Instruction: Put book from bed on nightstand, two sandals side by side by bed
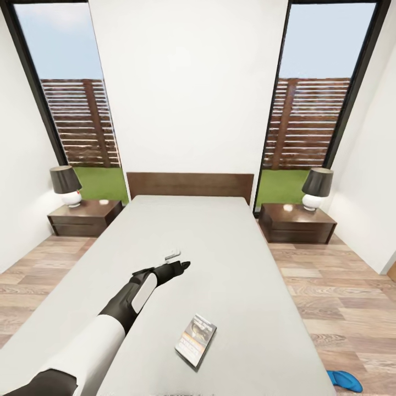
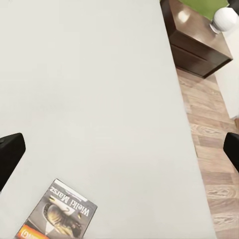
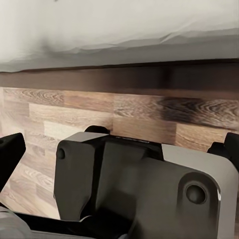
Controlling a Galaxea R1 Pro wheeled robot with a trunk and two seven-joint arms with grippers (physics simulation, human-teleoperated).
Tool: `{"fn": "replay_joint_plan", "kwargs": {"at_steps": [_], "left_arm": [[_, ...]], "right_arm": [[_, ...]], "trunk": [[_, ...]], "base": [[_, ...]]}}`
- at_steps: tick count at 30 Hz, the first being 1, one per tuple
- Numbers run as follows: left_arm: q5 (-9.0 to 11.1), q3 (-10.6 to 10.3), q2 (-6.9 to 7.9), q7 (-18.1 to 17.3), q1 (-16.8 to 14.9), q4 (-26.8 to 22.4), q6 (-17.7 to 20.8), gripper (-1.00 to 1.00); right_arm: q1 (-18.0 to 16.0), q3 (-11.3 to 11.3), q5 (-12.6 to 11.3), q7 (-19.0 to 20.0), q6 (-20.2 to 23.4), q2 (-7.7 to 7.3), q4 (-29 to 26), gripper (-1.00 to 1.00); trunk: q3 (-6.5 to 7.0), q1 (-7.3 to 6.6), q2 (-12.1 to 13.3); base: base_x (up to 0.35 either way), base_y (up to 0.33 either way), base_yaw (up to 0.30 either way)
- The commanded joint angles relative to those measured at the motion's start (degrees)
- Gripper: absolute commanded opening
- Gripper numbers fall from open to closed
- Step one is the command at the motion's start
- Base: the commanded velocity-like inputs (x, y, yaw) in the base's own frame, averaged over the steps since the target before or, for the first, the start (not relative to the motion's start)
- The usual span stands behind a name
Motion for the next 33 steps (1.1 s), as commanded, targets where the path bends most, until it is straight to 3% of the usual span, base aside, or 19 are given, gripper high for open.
{"fn": "replay_joint_plan", "kwargs": {"at_steps": [1,27,31,33], "left_arm": [[0.2,0.0,-0.01,0.0,0.0,0.0,0.2,1.0],[0.2,0.0,-0.07,0.6,0.0,0.0,0.3,1.0],[0.0,0.0,-0.01,7.7,0.0,0.2,0.0,1.0],[0.1,0.0,-0.03,13.6,0.0,0.3,-0.3,1.0]], "right_arm": [[-0.1,-0.4,-0.1,0.2,0.3,-0.03,0.2,1.0],[-0.1,-0.5,-0.4,0.2,0.3,-0.03,0.2,1.0],[-0.1,-0.6,-0.4,0.2,0.3,-0.03,0.2,1.0],[-0.1,-0.5,-0.4,0.2,0.3,-0.03,0.2,1.0]], "trunk": [[-0.18,0.01,-0.1],[-2.52,0.01,-0.1],[-2.88,0.01,-0.1],[-3.06,0.01,-0.1]], "base": [[0.0,0.0,0.0],[0.0,0.0,0.0],[0.0,0.0,0.0],[0.0,0.0,0.0]]}}
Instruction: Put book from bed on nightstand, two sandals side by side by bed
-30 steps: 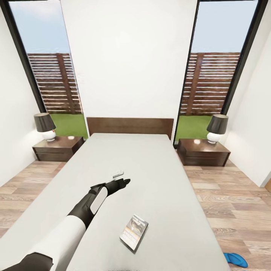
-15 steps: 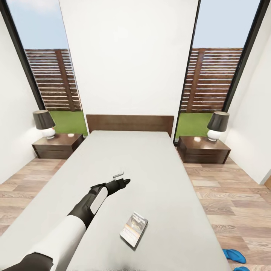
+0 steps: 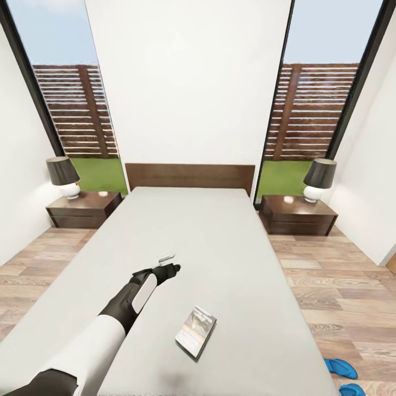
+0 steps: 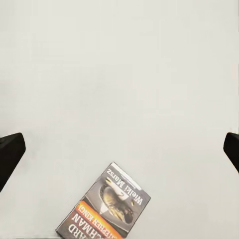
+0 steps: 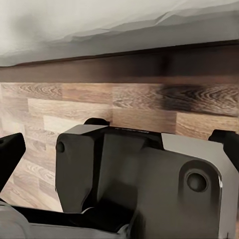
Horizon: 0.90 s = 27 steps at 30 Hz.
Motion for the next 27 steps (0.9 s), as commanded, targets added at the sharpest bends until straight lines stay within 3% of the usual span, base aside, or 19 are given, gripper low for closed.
{"fn": "replay_joint_plan", "kwargs": {"at_steps": [1,7,20,23,27], "left_arm": [[0.7,-0.2,0.01,1.8,0.0,-0.1,0.1,1.0],[0.7,-0.3,-0.4,3.5,0.0,-0.1,0.0,1.0],[0.7,-0.3,-0.71,3.3,0.0,0.1,-2.3,1.0],[0.8,-0.3,-0.69,0.3,0.0,0.1,-2.3,1.0],[0.6,-0.2,-0.49,-6.4,0.0,1.8,-2.4,1.0]], "right_arm": [[-0.1,-0.4,-0.1,0.2,0.3,-0.03,0.2,1.0],[-0.1,-0.4,-0.1,0.2,0.2,-0.03,0.2,1.0],[-0.1,-0.7,-0.1,0.8,0.3,-0.03,0.2,1.0],[-0.1,-0.7,-0.1,0.8,0.7,-0.03,0.2,1.0],[-0.1,-0.8,-0.1,0.8,1.1,-0.03,0.1,1.0]], "trunk": [[-0.18,0.01,-0.1],[-0.72,0.01,-0.1],[-1.88,0.01,-0.1],[-2.15,0.01,-0.1],[-2.51,0.01,-0.1]], "base": [[0.0,0.0,0.0],[0.0,0.0,0.0],[0.0,0.0,0.0],[0.0,0.0,0.0],[0.0,0.0,0.0]]}}
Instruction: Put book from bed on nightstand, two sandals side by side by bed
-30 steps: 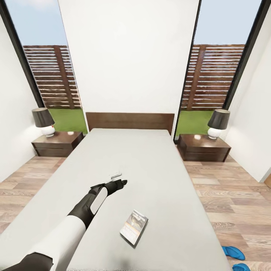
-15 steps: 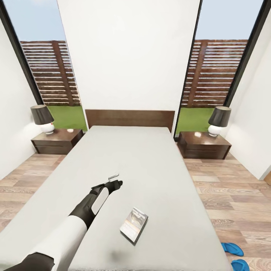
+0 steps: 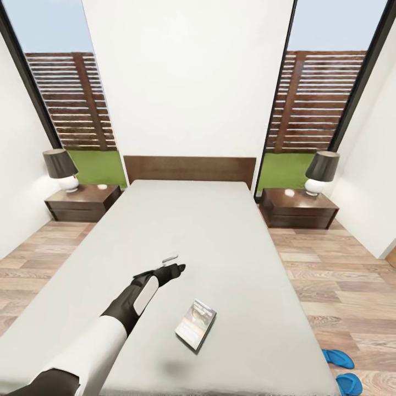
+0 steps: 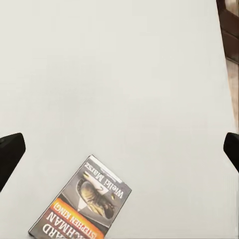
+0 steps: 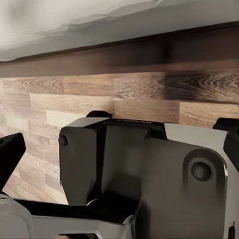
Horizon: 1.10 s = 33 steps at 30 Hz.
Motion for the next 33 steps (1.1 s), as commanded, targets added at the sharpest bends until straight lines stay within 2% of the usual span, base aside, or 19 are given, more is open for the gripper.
{"fn": "replay_joint_plan", "kwargs": {"at_steps": [1,5,33], "left_arm": [[0.6,-0.2,0.04,0.1,0.0,0.0,0.2,1.0],[0.4,-0.2,0.06,-0.9,0.0,0.5,0.1,1.0],[0.4,-0.2,0.07,-0.8,0.0,0.5,0.3,1.0]], "right_arm": [[-0.1,-0.3,-0.2,0.2,0.3,-0.03,0.2,1.0],[-0.2,-0.4,-0.2,0.2,0.4,-0.03,0.2,1.0],[-0.2,0.2,-0.1,0.1,0.1,-0.03,0.2,1.0]], "trunk": [[-0.17,0.01,-0.1],[-0.53,0.01,-0.1],[-3.05,0.01,-0.1]], "base": [[0.0,0.0,0.0],[0.0,0.0,0.0],[0.0,0.0,0.0]]}}
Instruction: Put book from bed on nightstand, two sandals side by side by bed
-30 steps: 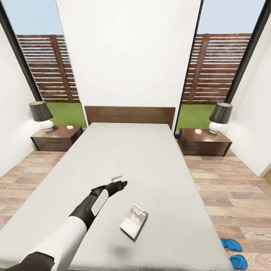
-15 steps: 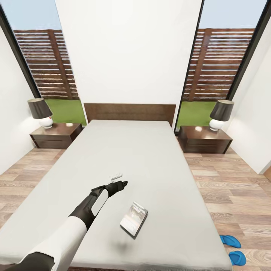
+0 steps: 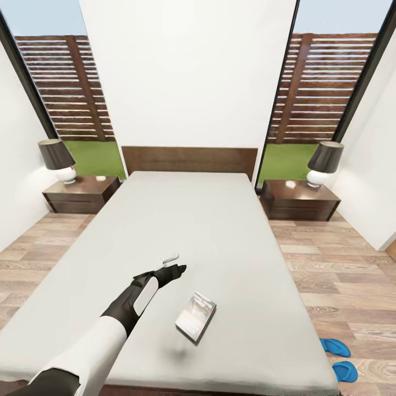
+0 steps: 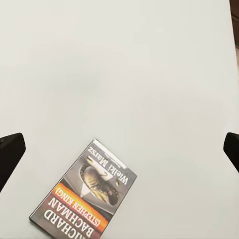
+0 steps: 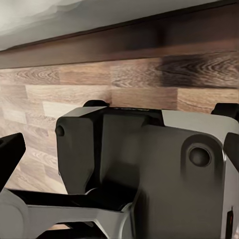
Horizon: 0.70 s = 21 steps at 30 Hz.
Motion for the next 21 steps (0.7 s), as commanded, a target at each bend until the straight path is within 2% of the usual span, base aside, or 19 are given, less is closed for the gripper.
{"fn": "replay_joint_plan", "kwargs": {"at_steps": [1,21], "left_arm": [[0.5,-0.2,0.03,0.3,0.0,-0.1,0.2,1.0],[0.5,-0.2,0.03,0.3,0.0,-0.1,0.2,1.0]], "right_arm": [[-0.1,-0.4,-0.1,0.2,0.3,-0.03,0.2,1.0],[-0.1,-0.4,-0.1,0.2,0.0,-0.03,0.2,1.0]], "trunk": [[-0.17,0.01,-0.1],[-1.96,0.01,-0.1]], "base": [[0.0,0.0,0.0],[0.0,0.0,0.0]]}}
